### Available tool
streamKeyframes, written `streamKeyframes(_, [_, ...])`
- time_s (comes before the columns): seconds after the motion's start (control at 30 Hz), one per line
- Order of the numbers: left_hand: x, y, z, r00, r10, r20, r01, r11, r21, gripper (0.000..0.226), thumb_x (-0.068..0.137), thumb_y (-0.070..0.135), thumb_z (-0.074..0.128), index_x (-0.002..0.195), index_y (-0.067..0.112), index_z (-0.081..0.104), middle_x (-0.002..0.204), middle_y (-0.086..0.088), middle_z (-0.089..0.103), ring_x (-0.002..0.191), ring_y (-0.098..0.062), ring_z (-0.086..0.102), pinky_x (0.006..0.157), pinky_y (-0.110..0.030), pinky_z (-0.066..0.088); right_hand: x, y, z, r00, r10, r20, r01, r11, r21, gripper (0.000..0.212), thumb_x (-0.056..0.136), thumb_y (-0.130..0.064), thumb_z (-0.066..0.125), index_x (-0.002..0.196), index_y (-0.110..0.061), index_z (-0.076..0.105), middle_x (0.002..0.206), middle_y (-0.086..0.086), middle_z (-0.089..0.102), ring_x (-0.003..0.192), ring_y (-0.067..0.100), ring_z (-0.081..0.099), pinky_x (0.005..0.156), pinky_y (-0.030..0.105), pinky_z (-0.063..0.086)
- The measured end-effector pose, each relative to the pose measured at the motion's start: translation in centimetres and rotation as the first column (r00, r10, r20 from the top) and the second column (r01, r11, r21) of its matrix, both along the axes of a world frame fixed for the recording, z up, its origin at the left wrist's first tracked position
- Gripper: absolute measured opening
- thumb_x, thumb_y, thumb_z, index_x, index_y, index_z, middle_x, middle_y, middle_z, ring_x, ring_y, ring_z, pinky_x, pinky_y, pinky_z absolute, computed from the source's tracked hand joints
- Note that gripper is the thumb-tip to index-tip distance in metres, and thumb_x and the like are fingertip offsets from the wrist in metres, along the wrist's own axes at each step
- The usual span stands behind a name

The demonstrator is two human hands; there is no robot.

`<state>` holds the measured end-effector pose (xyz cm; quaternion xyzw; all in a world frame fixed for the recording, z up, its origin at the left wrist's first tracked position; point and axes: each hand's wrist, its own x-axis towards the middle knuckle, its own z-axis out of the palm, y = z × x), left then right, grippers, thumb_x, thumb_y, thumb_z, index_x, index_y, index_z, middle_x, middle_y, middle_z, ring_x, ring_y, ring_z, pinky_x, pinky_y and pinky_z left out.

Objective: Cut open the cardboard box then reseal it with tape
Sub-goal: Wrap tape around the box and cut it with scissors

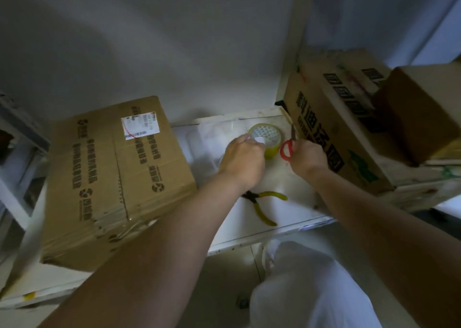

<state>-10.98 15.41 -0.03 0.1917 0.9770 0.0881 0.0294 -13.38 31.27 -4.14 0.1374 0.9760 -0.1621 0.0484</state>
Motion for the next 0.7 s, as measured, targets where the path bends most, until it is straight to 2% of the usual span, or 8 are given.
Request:
streamKeyframes(0.13, [-2.7,3.6,-2.3,0.991,-0.06,0.118,0.071,0.993,-0.09,0.033,0.095,0.02,0.046,0.124,0.017,0.06,0.146,-0.011,0.041,0.148,-0.028,0.011,0.12,-0.047,0.008,-1.9,0.9,-1.1,0.999,-0.028,0.032,0.028,1.0,0.01,0.024,0.097,-0.009,0.042,0.111,0.0,0.059,0.111,0.018,0.065,0.106,0.031,0.062,0.079,0.03,0.048])
streamKeyframes(0.27, [-4.8,6.1,-3.4,0.973,-0.052,0.226,0.112,0.959,-0.262,0.039,0.092,0.017,0.044,0.127,0.023,0.059,0.16,-0.011,0.016,0.149,-0.029,-0.011,0.115,-0.061,-0.01,-3.3,0.8,-1.5,0.993,-0.009,0.119,0.018,0.997,-0.075,0.029,0.099,-0.006,0.039,0.118,0.007,0.056,0.119,0.021,0.06,0.112,0.032,0.057,0.055,0.004,0.036])
streamKeyframes(0.33, [-5.7,6.7,-3.6,0.961,-0.027,0.276,0.129,0.924,-0.361,0.044,0.09,0.015,0.045,0.133,0.022,0.055,0.161,-0.011,0.011,0.148,-0.031,-0.017,0.112,-0.065,-0.01,-3.8,0.3,-1.9,0.983,-0.048,0.179,0.074,0.988,-0.138,0.03,0.098,-0.003,0.038,0.121,0.006,0.055,0.121,0.019,0.059,0.114,0.031,0.056,0.051,0.005,0.035])
streamKeyframes(0.4, [-6.3,7.1,-3.6,0.946,-0.009,0.324,0.151,0.897,-0.415,0.048,0.09,0.014,0.045,0.138,0.021,0.05,0.162,-0.01,0.009,0.147,-0.031,-0.019,0.111,-0.066,-0.011,-3.7,-0.3,-1.9,0.974,-0.092,0.208,0.117,0.986,-0.114,0.031,0.097,-0.001,0.035,0.122,-0.001,0.053,0.12,0.012,0.058,0.113,0.026,0.058,0.061,0.021,0.041])
streamKeyframes(0.43, [-6.6,7.2,-3.7,0.939,-0.005,0.343,0.159,0.891,-0.425,0.049,0.09,0.012,0.045,0.138,0.021,0.049,0.162,-0.009,0.009,0.147,-0.031,-0.018,0.111,-0.067,-0.012,-4.2,0.0,-2.7,0.975,-0.105,0.194,0.123,0.989,-0.083,0.031,0.096,0.0,0.034,0.121,-0.001,0.053,0.118,0.011,0.058,0.112,0.027,0.058,0.063,0.026,0.043])
streamKeyframes(0.53, [-7.3,7.3,-3.9,0.941,-0.015,0.337,0.158,0.902,-0.402,0.047,0.091,0.011,0.045,0.135,0.021,0.053,0.159,-0.005,0.023,0.15,-0.028,-0.004,0.111,-0.066,-0.013,-4.7,0.5,-3.9,0.971,-0.169,0.171,0.2,0.963,-0.183,0.029,0.096,-0.002,0.037,0.116,0.001,0.058,0.112,0.011,0.061,0.106,0.027,0.06,0.066,0.02,0.042])
streamKeyframes(0.63, [-7.4,7.0,-4.0,0.965,-0.018,0.261,0.107,0.938,-0.329,0.042,0.091,0.01,0.045,0.129,0.019,0.057,0.145,-0.002,0.045,0.145,-0.024,0.021,0.114,-0.062,-0.011,-4.2,0.3,-3.7,0.993,-0.067,0.094,0.065,0.998,0.021,0.028,0.097,-0.006,0.036,0.115,-0.002,0.057,0.111,0.01,0.061,0.102,0.022,0.062,0.067,0.026,0.044])
streamKeyframes(0.7, [-7.3,6.8,-3.9,0.978,-0.001,0.208,0.057,0.963,-0.262,0.039,0.09,0.007,0.045,0.124,0.017,0.06,0.131,-0.002,0.055,0.135,-0.023,0.038,0.116,-0.059,-0.009,-5.0,0.2,-4.1,0.979,-0.199,0.048,0.205,0.96,-0.193,0.029,0.098,-0.013,0.039,0.118,-0.003,0.057,0.112,0.012,0.06,0.103,0.026,0.061,0.071,0.029,0.044])
